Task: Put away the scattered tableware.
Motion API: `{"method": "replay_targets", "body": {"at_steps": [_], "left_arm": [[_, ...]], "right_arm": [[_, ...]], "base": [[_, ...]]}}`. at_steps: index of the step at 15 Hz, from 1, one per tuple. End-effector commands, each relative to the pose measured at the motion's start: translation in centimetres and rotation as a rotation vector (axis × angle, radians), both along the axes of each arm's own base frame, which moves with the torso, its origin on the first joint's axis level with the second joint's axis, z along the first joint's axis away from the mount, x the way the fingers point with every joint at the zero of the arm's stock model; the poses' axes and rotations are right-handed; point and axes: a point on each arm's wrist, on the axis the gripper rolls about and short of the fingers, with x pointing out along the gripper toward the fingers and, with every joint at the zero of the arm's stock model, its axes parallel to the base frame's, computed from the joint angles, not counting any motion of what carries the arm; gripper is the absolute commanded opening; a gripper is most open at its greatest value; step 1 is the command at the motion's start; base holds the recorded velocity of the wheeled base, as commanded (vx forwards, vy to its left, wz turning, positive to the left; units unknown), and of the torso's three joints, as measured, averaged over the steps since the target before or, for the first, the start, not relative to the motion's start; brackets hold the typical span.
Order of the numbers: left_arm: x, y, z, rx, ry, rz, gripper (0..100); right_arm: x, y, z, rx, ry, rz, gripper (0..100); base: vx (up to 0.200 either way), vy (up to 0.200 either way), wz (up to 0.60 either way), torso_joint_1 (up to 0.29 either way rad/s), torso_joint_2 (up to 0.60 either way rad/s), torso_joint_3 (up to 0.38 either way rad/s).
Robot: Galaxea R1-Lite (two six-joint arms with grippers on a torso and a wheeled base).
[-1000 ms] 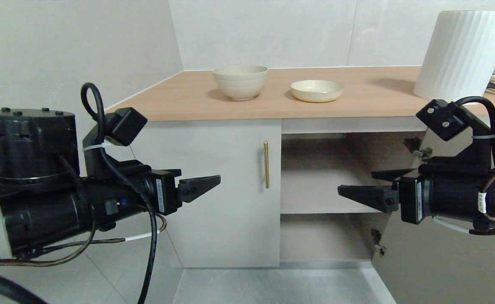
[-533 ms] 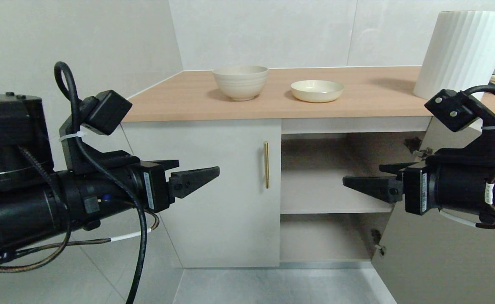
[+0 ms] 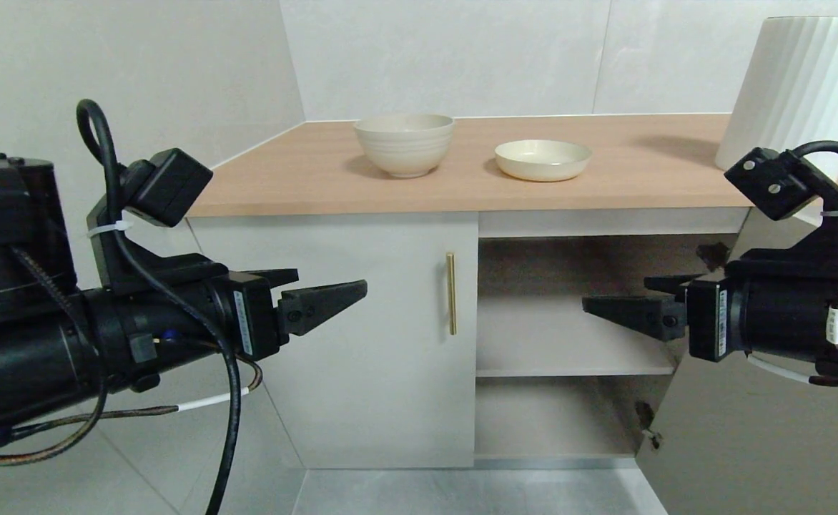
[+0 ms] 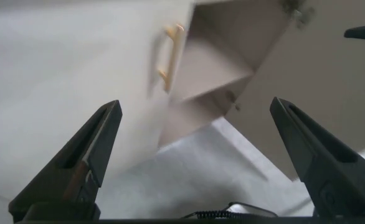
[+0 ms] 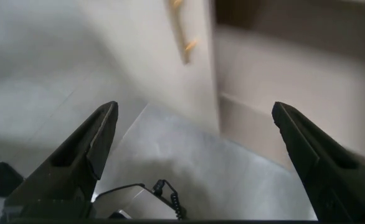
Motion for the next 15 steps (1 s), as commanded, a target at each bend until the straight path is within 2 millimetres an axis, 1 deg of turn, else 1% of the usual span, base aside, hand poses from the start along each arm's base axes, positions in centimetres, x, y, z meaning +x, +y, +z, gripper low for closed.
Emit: {"method": "replay_targets", "body": {"at_steps": [1, 4, 6, 9, 11, 15], "left_arm": [[0.0, 0.0, 0.0, -0.001, 0.001, -0.001, 100], [-0.4, 0.2, 0.4, -0.01, -0.017, -0.003, 100], [-1.0, 0.2, 0.9, -0.022, -0.036, -0.011, 100], [-2.0, 0.4, 1.6, -0.041, -0.066, -0.027, 100], [-2.1, 0.4, 1.8, -0.045, -0.073, -0.028, 100], [-1.9, 0.4, 1.7, -0.044, -0.065, -0.029, 100]], "right_arm": [[-0.3, -0.1, 0.1, 0.004, -0.005, 0.005, 100], [-1.3, -0.8, 0.1, 0.021, -0.014, 0.03, 100], [-1.9, -1.2, 0.3, 0.031, -0.035, 0.046, 100], [-2.2, -1.3, 0.4, 0.02, -0.055, 0.055, 100], [-2.2, -1.4, 0.1, -0.009, -0.064, 0.065, 100], [-2.3, -1.4, 0.0, -0.013, -0.068, 0.069, 100]], "base": [[0.2, 0.0, 0.0, 0.007, 0.01, 0.002], [0.2, 0.0, 0.0, 0.001, 0.0, 0.005], [0.0, 0.0, 0.0, 0.0, 0.0, 0.0], [0.0, 0.0, 0.0, 0.0, 0.0, 0.0], [0.0, 0.0, 0.0, 0.0, 0.0, 0.0], [0.0, 0.0, 0.0, 0.028, -0.24, -0.298]]}}
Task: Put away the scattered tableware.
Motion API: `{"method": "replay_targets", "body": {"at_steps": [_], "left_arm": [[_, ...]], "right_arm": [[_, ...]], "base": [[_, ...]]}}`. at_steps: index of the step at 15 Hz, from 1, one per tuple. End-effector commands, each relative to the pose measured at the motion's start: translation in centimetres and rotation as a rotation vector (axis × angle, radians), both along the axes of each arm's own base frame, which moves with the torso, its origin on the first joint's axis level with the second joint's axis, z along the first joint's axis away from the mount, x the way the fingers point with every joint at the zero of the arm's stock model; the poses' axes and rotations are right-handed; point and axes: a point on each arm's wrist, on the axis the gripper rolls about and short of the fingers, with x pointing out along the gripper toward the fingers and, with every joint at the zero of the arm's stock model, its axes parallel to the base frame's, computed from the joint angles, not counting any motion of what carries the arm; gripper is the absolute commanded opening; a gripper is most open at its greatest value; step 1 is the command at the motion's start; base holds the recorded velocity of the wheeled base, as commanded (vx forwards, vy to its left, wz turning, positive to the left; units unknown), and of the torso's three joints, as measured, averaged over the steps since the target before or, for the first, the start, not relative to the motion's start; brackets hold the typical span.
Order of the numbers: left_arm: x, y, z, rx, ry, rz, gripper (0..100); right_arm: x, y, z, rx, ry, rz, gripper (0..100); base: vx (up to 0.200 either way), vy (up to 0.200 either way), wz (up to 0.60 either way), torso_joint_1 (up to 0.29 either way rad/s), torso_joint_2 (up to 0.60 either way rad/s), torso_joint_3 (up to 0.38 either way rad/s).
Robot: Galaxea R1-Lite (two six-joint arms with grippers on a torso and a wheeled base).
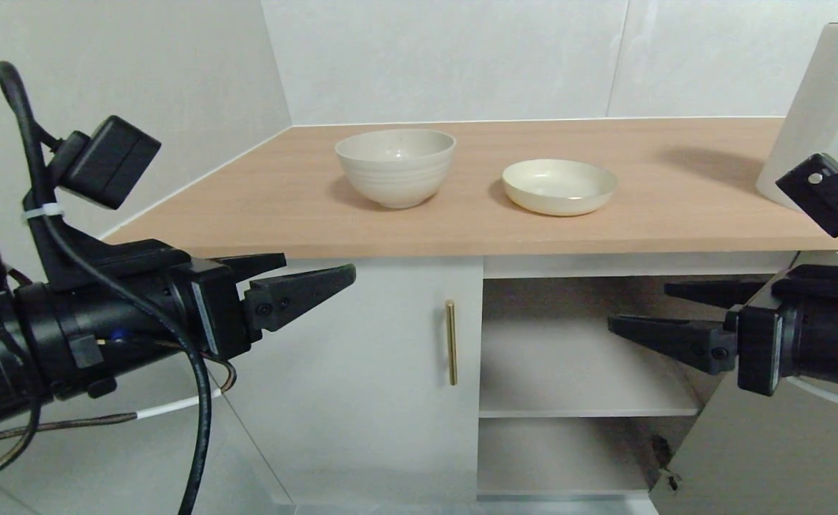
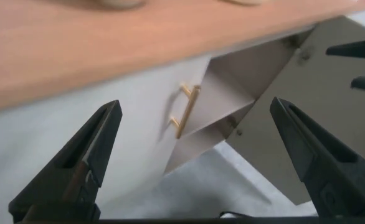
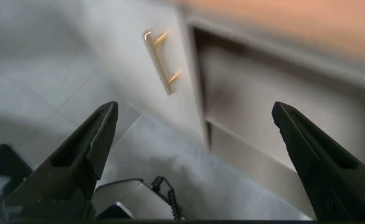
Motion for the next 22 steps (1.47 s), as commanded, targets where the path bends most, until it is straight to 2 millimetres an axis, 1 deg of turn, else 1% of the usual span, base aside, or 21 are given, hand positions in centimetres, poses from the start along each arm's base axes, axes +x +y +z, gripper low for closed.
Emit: {"method": "replay_targets", "body": {"at_steps": [1, 4, 12, 15, 17, 19, 20, 21, 22], "left_arm": [[0.0, 0.0, 0.0, -0.002, -0.002, -0.002, 100], [0.1, -0.1, 0.0, -0.001, -0.001, 0.0, 100], [0.4, -0.2, -0.3, 0.007, 0.014, -0.002, 100], [0.6, -0.4, -0.5, 0.011, 0.02, -0.002, 100], [0.7, -0.4, -0.6, 0.012, 0.023, 0.0, 100], [1.0, -0.5, -0.2, 0.005, 0.013, 0.006, 100], [1.7, -0.6, 0.5, -0.004, 0.001, 0.022, 100], [3.1, -0.4, 1.5, -0.03, 0.006, 0.064, 100], [3.7, -0.3, 1.9, -0.038, 0.017, 0.086, 100]], "right_arm": [[-0.1, 0.0, 0.1, 0.003, -0.004, 0.004, 100], [-0.1, 0.1, 0.1, 0.002, -0.003, 0.005, 100], [0.2, 0.2, 0.1, 0.007, -0.019, 0.005, 100], [0.7, 0.5, -0.1, 0.005, -0.015, 0.003, 100], [1.8, 0.7, -0.4, 0.016, -0.027, -0.022, 100], [2.8, 0.8, -0.4, 0.032, -0.046, -0.047, 100], [3.8, 1.3, -0.1, 0.057, -0.063, -0.066, 100], [5.2, 2.0, 0.8, 0.09, -0.053, -0.133, 100], [5.7, 2.3, 0.9, 0.096, -0.037, -0.178, 100]], "base": [[0.0, 0.0, 0.0, 0.09, -0.57, -0.349], [0.0, 0.0, 0.0, 0.079, -0.52, -0.338], [0.0, 0.0, 0.0, 0.151, -0.47, -0.321], [0.0, 0.0, 0.0, 0.181, -0.49, -0.305], [0.0, 0.0, 0.0, 0.185, -0.46, -0.273], [0.0, 0.0, 0.0, 0.073, -0.19, -0.117], [0.0, 0.0, 0.0, 0.036, -0.08, -0.041], [0.0, 0.0, 0.0, 0.0, 0.0, 0.0], [0.0, 0.0, 0.0, 0.0, 0.0, 0.0]]}}
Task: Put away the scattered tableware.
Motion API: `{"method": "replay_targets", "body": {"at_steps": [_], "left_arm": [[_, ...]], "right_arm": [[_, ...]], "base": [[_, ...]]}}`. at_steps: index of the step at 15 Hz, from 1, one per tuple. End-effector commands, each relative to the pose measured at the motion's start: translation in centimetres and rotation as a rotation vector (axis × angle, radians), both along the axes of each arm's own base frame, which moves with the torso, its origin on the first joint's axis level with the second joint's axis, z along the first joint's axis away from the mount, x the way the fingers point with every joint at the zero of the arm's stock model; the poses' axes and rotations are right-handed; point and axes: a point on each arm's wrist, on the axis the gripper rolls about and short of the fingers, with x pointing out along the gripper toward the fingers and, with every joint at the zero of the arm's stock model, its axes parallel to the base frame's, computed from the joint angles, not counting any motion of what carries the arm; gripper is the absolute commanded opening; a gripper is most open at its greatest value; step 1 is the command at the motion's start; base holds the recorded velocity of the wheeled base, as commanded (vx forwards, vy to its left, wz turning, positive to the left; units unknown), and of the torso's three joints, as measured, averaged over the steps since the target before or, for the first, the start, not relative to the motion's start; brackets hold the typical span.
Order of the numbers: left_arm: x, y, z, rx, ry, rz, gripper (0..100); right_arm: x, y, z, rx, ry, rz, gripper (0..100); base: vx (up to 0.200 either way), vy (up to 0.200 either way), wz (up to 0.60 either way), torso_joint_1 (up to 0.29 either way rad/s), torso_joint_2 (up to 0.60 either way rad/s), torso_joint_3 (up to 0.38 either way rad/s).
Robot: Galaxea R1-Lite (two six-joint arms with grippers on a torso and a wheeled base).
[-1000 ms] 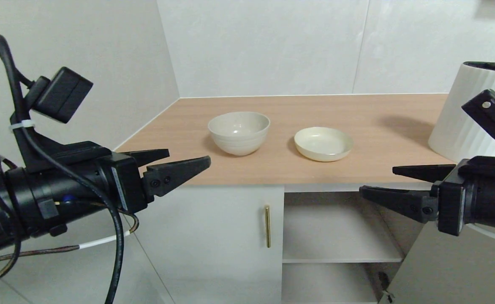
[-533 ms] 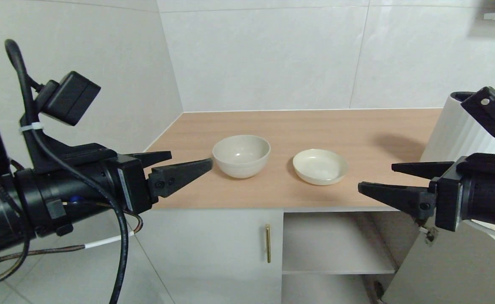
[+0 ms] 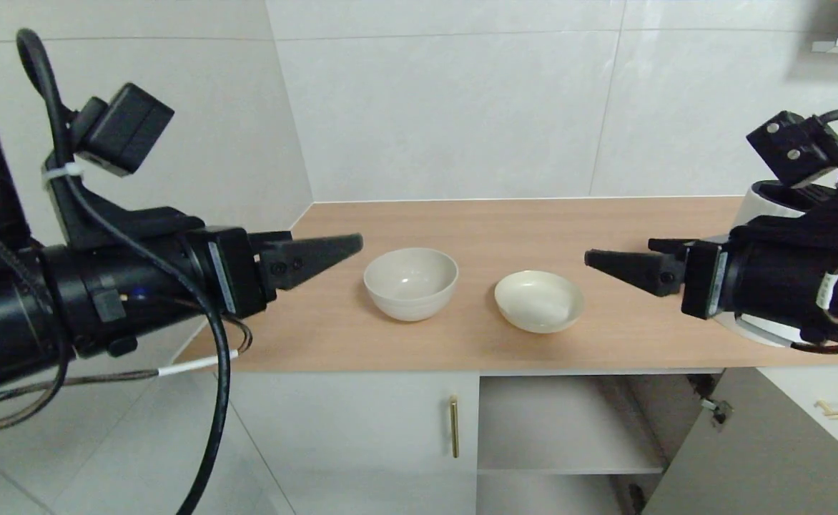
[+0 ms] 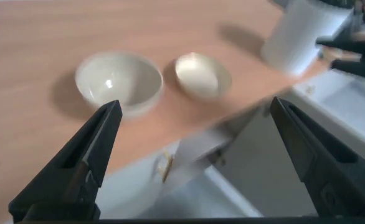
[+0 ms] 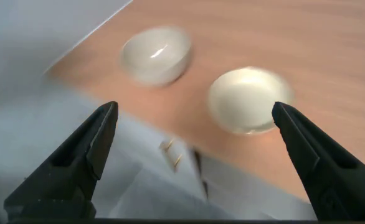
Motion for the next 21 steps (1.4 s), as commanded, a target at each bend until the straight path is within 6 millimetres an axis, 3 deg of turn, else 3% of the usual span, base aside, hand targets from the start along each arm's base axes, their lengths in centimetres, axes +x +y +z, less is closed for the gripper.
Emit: {"method": "replay_targets", "body": {"at_steps": [1, 3, 5, 6, 9, 12, 17, 21], "left_arm": [[3.7, 0.7, 1.3, -0.003, 0.09, 0.107, 100], [6.1, 1.3, 1.4, 0.026, 0.242, 0.172, 100], [8.6, 0.5, 0.4, 0.017, 0.356, 0.212, 100], [10.8, -0.2, -1.2, 0.039, 0.413, 0.26, 100], [14.2, -1.5, -4.5, 0.128, 0.453, 0.414, 100], [15.3, -3.5, -6.2, 0.188, 0.457, 0.458, 100], [18.2, -5.1, -9.5, 0.217, 0.507, 0.465, 100], [18.7, -5.3, -9.7, 0.205, 0.51, 0.47, 100]], "right_arm": [[3.5, 2.0, 0.1, 0.003, 0.108, -0.186, 100], [4.2, 2.3, 1.0, 0.05, 0.213, -0.262, 100], [4.4, 2.1, 1.0, 0.043, 0.274, -0.297, 100], [4.6, 1.7, 0.6, 0.028, 0.291, -0.321, 100], [4.9, 1.5, 0.3, 0.021, 0.303, -0.333, 100], [5.1, 1.6, 0.0, 0.014, 0.308, -0.338, 100], [5.2, 1.7, -0.2, 0.006, 0.313, -0.346, 100], [5.3, 1.7, -0.4, 0.002, 0.312, -0.358, 100]], "base": [[0.0, 0.0, 0.0, 0.0, 0.0, 0.0], [0.0, 0.0, 0.0, 0.0, 0.0, 0.0], [0.0, 0.0, 0.0, 0.0, 0.0, 0.0], [0.0, 0.0, 0.0, 0.0, 0.0, 0.0], [0.0, 0.0, 0.0, 0.0, 0.0, 0.0], [0.0, 0.0, 0.0, 0.0, 0.0, 0.0], [0.0, 0.0, 0.0, 0.0, 0.0, 0.0], [0.0, 0.0, 0.0, 0.0, 0.0, 0.0]]}}
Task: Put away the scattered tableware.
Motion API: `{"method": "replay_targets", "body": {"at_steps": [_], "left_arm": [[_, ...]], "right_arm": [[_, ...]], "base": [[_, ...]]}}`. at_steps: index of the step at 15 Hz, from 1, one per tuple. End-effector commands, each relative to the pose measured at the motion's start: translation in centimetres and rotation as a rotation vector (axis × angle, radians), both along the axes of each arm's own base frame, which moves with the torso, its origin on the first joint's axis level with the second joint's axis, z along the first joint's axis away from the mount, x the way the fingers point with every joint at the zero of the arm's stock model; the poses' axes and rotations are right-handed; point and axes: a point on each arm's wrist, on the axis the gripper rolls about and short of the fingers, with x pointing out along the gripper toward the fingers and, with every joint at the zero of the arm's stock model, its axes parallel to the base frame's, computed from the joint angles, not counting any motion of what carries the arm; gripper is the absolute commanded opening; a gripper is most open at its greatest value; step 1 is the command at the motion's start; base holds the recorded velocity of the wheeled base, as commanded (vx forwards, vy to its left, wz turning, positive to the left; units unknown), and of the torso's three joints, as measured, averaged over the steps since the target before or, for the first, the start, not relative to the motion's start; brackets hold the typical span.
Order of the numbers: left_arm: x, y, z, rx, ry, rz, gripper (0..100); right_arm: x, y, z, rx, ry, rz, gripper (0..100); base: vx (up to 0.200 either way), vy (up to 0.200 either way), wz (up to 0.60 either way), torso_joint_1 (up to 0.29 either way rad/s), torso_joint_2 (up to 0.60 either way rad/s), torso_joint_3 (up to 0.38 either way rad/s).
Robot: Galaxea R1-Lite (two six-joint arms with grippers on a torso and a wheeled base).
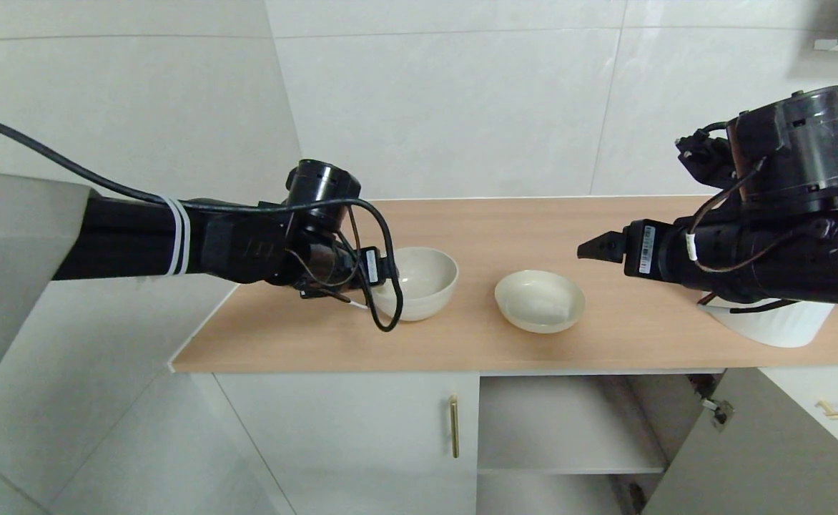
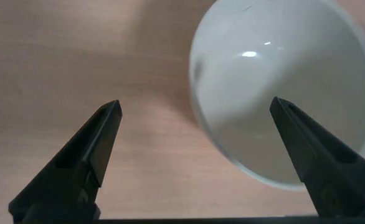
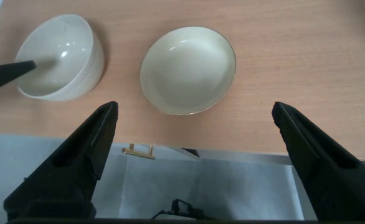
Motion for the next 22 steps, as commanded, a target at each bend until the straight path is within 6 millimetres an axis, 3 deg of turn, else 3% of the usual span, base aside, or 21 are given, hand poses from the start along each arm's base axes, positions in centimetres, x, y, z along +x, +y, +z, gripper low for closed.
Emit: {"method": "replay_targets", "body": {"at_steps": [1, 7, 9, 12, 13, 14, 17, 22], "left_arm": [[0.4, -0.1, -0.8, 0.008, 0.017, 0.001, 0], [0.6, -0.6, -1.3, 0.001, 0.027, 0.002, 0], [-0.5, -0.2, 0.7, -0.012, -0.012, 0.021, 0], [-4.7, 0.9, 5.5, -0.072, -0.102, 0.016, 0], [-5.3, 1.1, 6.0, -0.078, -0.112, 0.012, 0], [-7.9, 1.9, 8.3, -0.109, -0.162, -0.009, 0], [-11.1, 3.3, 10.4, -0.156, -0.209, -0.045, 0], [-12.1, 3.7, 11.3, -0.173, -0.231, -0.056, 0]], "right_arm": [[0.0, 0.0, 0.0, -0.001, 0.001, 0.0, 100], [0.0, 0.0, 0.0, -0.005, 0.003, 0.001, 100], [0.0, 0.0, -0.3, -0.019, 0.022, 0.002, 100], [1.1, 0.5, -1.4, -0.075, 0.104, -0.008, 100], [1.3, 0.6, -1.7, -0.092, 0.124, -0.016, 100], [3.2, 0.9, -3.4, -0.146, 0.185, -0.069, 100], [6.3, 1.1, -6.2, -0.161, 0.253, -0.132, 100], [10.1, 0.6, -10.2, -0.171, 0.301, -0.19, 100]], "base": [[0.0, 0.0, 0.0, 0.0, 0.0, 0.0], [0.0, 0.0, 0.0, 0.0, 0.0, 0.0], [0.0, 0.0, 0.0, 0.0, 0.0, 0.0], [0.0, 0.0, 0.0, 0.0, 0.0, 0.0], [0.0, 0.0, 0.0, 0.0, 0.0, 0.0], [0.0, 0.0, 0.0, 0.0, 0.0, 0.0], [0.0, 0.0, 0.0, 0.0, 0.0, 0.0], [0.0, 0.0, 0.0, 0.0, 0.0, 0.0]]}}
